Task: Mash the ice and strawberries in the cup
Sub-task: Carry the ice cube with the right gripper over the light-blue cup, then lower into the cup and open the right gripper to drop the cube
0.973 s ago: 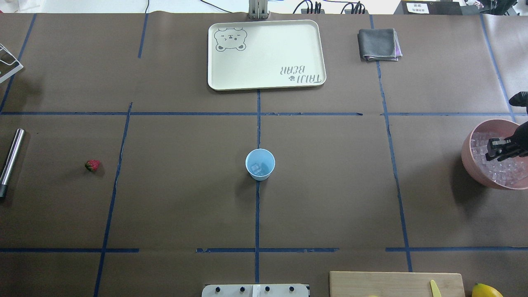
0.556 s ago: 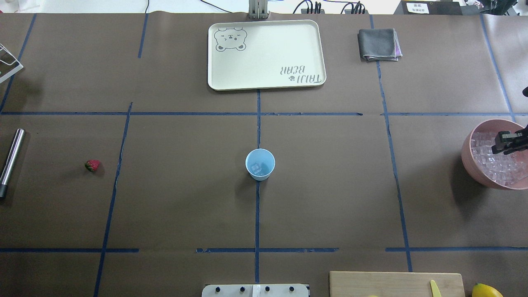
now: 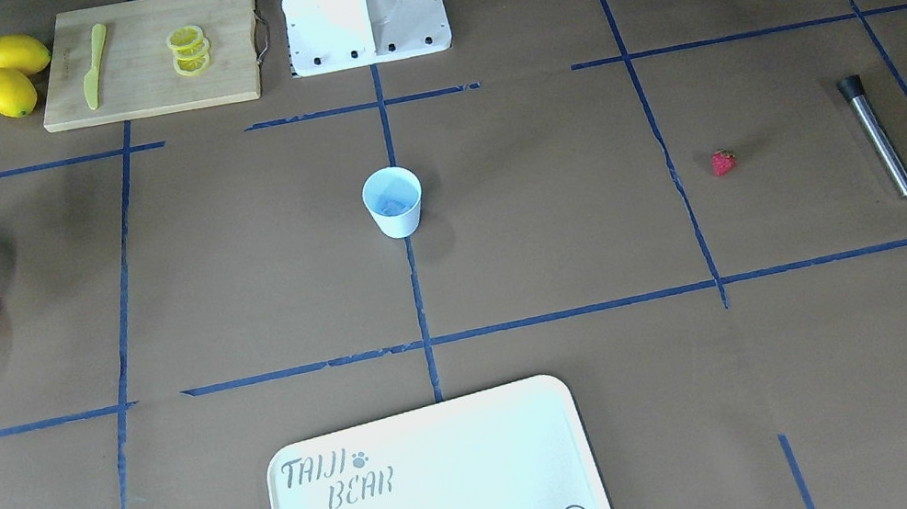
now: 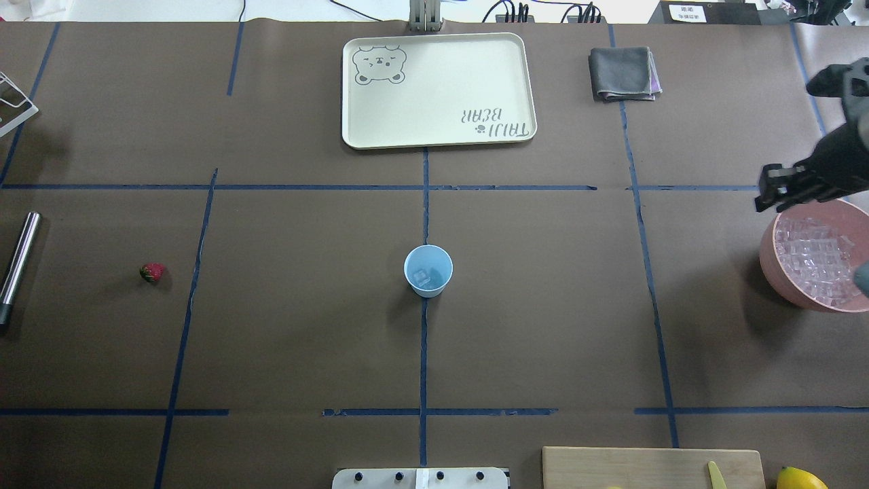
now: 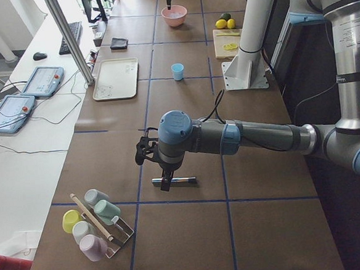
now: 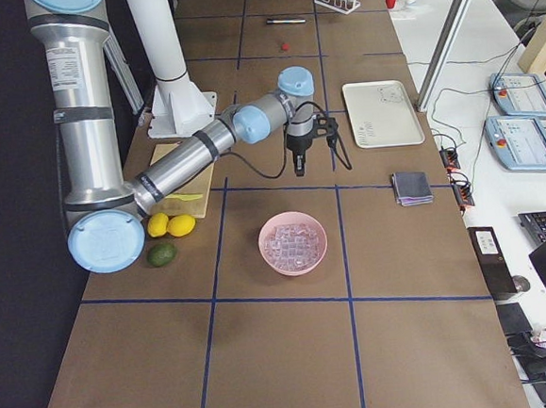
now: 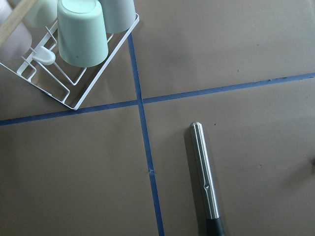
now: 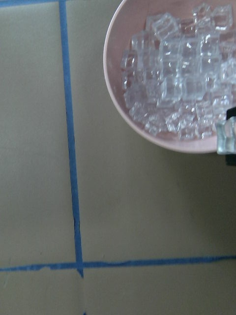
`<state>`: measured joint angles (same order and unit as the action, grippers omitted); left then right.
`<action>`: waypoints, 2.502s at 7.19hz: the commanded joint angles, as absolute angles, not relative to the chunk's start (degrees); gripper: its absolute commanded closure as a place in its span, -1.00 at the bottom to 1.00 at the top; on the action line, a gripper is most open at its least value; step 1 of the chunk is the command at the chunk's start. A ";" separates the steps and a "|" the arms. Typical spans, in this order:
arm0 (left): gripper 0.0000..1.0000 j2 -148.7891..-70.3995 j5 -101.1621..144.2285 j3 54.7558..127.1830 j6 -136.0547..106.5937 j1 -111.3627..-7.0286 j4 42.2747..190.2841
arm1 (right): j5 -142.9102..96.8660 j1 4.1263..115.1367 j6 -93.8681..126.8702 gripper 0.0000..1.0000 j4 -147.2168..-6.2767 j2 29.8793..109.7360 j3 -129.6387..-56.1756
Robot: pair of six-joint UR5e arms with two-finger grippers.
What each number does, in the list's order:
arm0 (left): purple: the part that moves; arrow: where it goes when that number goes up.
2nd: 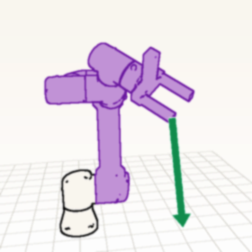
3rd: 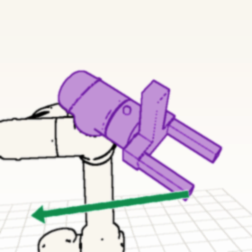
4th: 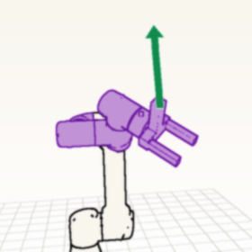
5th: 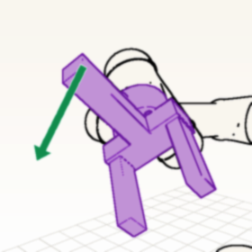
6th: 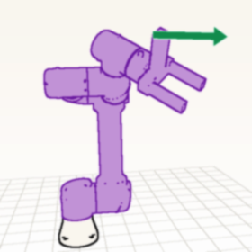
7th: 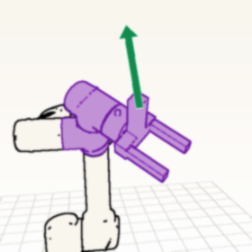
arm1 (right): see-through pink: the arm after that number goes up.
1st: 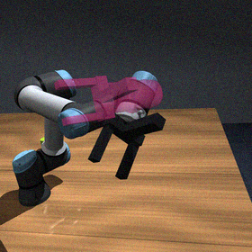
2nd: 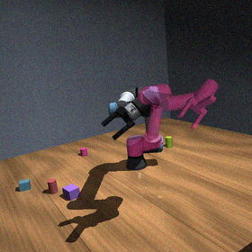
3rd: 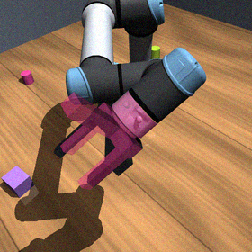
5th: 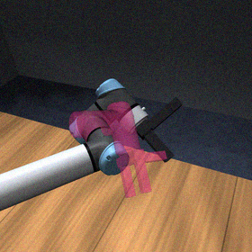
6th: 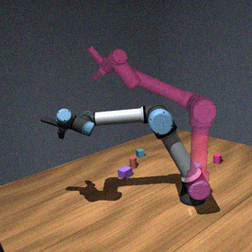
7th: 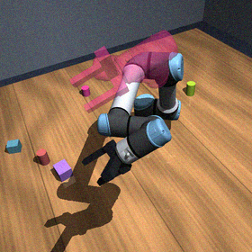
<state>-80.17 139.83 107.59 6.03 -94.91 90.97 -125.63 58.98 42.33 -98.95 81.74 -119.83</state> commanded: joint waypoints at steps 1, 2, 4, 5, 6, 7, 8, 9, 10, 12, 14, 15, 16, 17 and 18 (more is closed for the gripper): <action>-1.00 -79.63 139.75 107.49 5.98 -94.83 90.97 | -121.22 47.78 53.02 1.00 -111.06 61.79 -115.96; -1.00 -79.63 139.75 107.23 5.98 -94.83 91.05 | -117.63 41.63 63.18 1.00 -110.75 54.65 -111.75; -1.00 -79.63 139.75 106.96 5.98 -94.75 91.05 | -112.43 33.52 71.15 1.00 -110.48 44.42 -103.66; -1.00 -79.63 139.75 106.88 5.98 -94.75 91.05 | -111.11 31.40 72.58 1.00 -109.61 40.82 -99.62; -1.00 -79.63 139.75 106.79 5.98 -94.75 91.05 | -109.18 29.38 74.69 1.00 -105.77 39.04 -95.23; -1.00 -79.63 139.75 106.53 6.06 -94.75 91.05 | -108.46 28.66 75.58 1.00 -101.38 38.33 -90.66; -1.00 -79.63 139.75 106.52 6.06 -94.75 91.05 | -108.28 28.22 75.76 1.00 -100.73 37.97 -89.66; -1.00 -79.63 139.75 106.52 6.06 -94.75 91.05 | -108.19 27.78 75.76 1.00 -100.81 38.14 -89.56; -1.00 -79.63 139.75 106.52 5.98 -94.75 91.05 | -108.11 27.77 75.76 0.97 -100.90 38.23 -89.47; -1.00 -79.63 139.75 106.52 5.98 -94.75 91.05 | -108.28 27.69 75.76 0.92 -101.42 38.58 -89.56; -1.00 -79.63 139.75 106.52 5.98 -94.75 91.05 | -108.28 27.77 75.76 0.57 -103.88 38.58 -89.91; -1.00 -79.63 139.75 106.52 5.98 -94.75 91.05 | -108.46 27.77 75.76 0.40 -104.06 38.67 -90.17; -1.00 -79.63 139.75 106.44 5.98 -94.75 91.05 | -108.63 27.77 75.67 0.20 -104.06 38.58 -90.18; -1.00 -79.72 139.75 106.44 5.98 -94.75 90.97 | -108.63 27.77 75.67 0.05 -104.06 38.58 -90.26; -1.00 -79.72 139.75 106.44 5.98 -94.75 90.97 | -108.63 27.77 75.76 -0.09 -104.06 38.58 -90.26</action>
